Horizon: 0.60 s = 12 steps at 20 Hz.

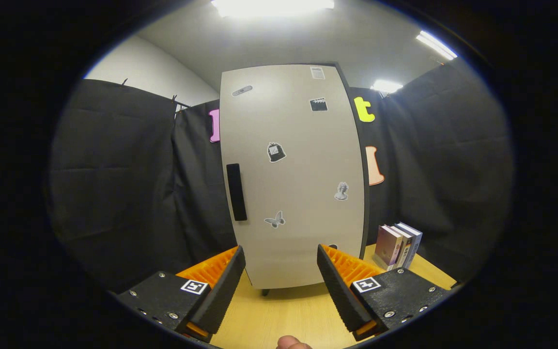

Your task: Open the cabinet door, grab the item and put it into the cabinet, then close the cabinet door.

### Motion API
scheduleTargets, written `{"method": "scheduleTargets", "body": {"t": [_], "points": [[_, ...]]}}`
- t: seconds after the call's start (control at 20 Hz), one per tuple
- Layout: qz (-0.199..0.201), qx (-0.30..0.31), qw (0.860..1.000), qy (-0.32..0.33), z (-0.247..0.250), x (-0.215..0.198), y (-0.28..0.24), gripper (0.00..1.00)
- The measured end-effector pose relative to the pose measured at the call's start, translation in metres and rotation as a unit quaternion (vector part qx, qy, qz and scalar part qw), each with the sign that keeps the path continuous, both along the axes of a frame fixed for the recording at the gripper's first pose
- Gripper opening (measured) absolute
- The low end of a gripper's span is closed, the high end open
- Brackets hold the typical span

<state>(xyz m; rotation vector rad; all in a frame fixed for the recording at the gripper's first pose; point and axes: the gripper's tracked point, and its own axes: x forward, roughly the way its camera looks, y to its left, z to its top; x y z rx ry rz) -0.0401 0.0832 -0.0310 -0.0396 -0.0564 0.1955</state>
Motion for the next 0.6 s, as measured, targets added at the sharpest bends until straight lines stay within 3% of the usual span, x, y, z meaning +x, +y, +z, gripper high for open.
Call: {"method": "scheduleTargets", "body": {"t": [0.6], "points": [[-0.001,0.001,1.000,0.000,0.0007,-0.0006,0.0020,0.93]]}}
